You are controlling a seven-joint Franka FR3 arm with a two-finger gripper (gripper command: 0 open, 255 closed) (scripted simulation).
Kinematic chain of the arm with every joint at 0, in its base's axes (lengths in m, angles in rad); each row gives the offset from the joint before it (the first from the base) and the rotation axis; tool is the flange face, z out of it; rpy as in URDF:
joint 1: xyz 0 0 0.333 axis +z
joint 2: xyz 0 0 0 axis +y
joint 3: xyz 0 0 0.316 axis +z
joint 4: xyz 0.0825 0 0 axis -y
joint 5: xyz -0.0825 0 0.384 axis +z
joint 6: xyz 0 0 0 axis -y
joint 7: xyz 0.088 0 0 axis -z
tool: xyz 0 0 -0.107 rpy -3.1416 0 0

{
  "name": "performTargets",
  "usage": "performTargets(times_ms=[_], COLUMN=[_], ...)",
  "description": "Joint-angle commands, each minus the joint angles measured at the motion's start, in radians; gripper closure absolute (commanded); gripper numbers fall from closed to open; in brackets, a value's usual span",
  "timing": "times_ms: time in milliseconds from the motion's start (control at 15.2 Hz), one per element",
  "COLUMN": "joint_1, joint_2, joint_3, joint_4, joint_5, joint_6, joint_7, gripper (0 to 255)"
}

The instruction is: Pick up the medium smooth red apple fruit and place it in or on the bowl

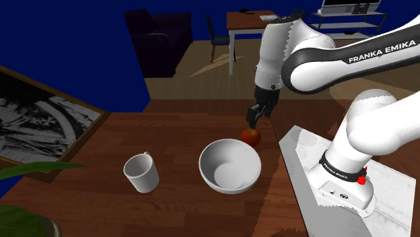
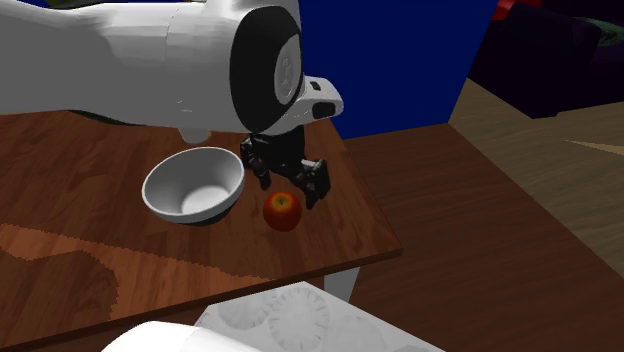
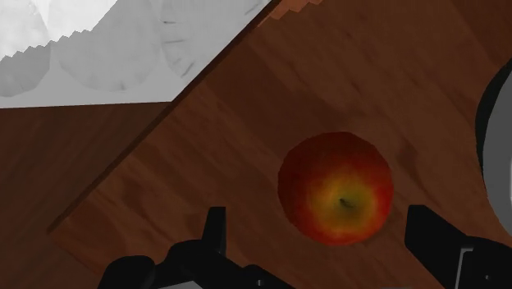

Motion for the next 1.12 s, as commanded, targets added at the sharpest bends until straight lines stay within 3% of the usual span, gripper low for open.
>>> performTargets(times_ms=[0, 132, 594, 1056], joint_1=[0.026, 0.046, 0.041, 0.002], joint_2=[0.025, 0.068, 0.158, 0.155], joint_3=[0.048, 0.094, 0.125, 0.174], joint_4=[-0.032, -0.051, -0.102, -0.103], joint_5=[0.033, 0.061, 0.080, 0.122], joint_6=[0.055, 0.114, 0.254, 0.257], joint_7=[0.044, 0.083, 0.083, 0.054], gripper=[0, 0, 0, 0])
